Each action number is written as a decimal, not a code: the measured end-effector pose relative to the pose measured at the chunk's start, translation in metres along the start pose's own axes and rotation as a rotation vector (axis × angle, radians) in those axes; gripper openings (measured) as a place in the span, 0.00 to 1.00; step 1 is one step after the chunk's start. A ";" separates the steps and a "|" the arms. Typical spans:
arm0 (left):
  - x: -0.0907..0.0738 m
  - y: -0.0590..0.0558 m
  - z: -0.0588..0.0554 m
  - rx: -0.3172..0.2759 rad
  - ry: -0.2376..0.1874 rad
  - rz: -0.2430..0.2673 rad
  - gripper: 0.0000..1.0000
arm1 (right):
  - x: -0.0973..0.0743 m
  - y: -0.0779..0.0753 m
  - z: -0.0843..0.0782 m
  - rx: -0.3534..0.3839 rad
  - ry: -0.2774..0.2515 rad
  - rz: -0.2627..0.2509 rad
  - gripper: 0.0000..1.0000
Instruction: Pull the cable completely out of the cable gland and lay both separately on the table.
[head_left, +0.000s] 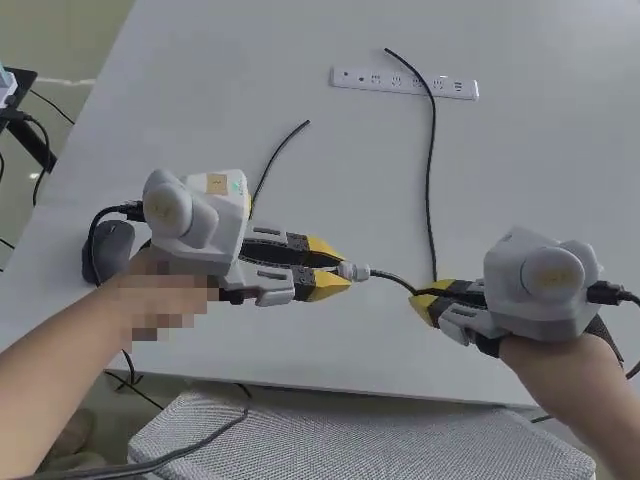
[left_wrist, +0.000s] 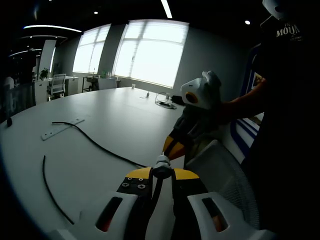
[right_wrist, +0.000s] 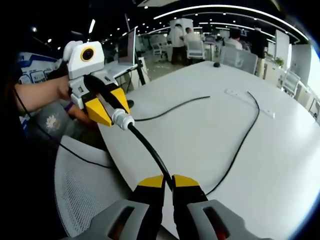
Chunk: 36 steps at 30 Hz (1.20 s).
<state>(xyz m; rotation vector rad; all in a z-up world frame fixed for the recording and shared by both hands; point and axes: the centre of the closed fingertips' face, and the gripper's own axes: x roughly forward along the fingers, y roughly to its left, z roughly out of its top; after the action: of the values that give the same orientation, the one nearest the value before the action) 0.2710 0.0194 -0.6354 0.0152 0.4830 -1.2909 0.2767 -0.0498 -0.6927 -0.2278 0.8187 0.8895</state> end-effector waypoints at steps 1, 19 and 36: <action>0.000 -0.001 0.000 -0.002 0.001 -0.006 0.14 | 0.000 0.001 0.000 -0.013 0.002 0.008 0.01; 0.002 -0.008 -0.002 -0.007 0.022 -0.032 0.14 | 0.000 0.040 0.043 -0.439 0.016 0.012 0.08; 0.001 -0.007 -0.006 -0.004 0.034 -0.031 0.14 | 0.003 0.043 0.039 -0.434 0.013 0.019 0.00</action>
<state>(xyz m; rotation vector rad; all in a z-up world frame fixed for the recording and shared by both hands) 0.2627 0.0176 -0.6391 0.0260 0.5163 -1.3218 0.2663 -0.0018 -0.6614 -0.6058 0.6332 1.0791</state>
